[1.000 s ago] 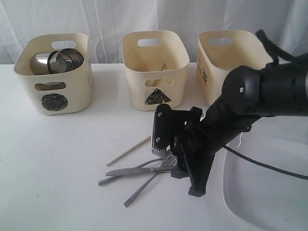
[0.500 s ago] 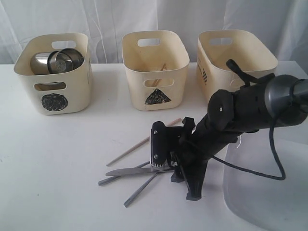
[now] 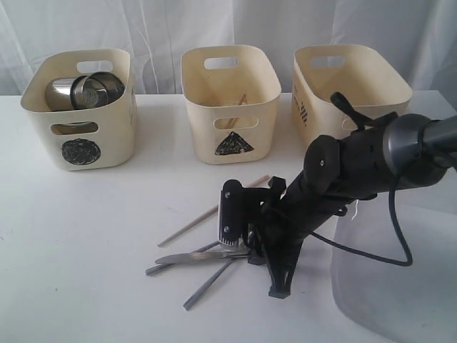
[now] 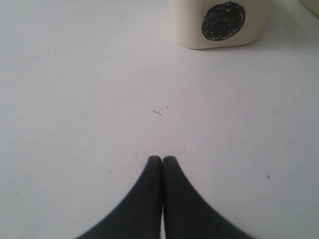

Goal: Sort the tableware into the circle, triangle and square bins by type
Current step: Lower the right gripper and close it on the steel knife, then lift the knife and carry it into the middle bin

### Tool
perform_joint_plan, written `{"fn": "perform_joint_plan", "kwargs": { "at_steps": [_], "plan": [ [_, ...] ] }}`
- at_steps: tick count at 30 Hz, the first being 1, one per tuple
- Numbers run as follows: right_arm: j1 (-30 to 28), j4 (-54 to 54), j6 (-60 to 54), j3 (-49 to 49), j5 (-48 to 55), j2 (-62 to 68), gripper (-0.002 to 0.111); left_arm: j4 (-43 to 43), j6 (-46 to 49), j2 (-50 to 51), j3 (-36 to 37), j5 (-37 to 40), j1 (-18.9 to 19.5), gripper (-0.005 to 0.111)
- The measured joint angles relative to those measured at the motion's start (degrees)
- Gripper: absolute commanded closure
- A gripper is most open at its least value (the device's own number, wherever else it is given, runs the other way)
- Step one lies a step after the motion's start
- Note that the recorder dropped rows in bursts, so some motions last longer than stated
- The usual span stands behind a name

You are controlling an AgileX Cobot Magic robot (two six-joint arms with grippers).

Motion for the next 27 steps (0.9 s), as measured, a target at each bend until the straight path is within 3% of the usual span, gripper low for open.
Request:
{"fn": "perform_joint_plan", "kwargs": {
  "at_steps": [5,27],
  "plan": [
    [0.0,0.1,0.0,0.0,-0.1,0.1,0.108,0.0,0.0,0.0,0.0,0.0,0.0,0.107],
    [0.0,-0.8,0.0,0.5,-3.3,-4.4,0.108,0.0,0.0,0.0,0.0,0.0,0.0,0.107]
  ]
}}
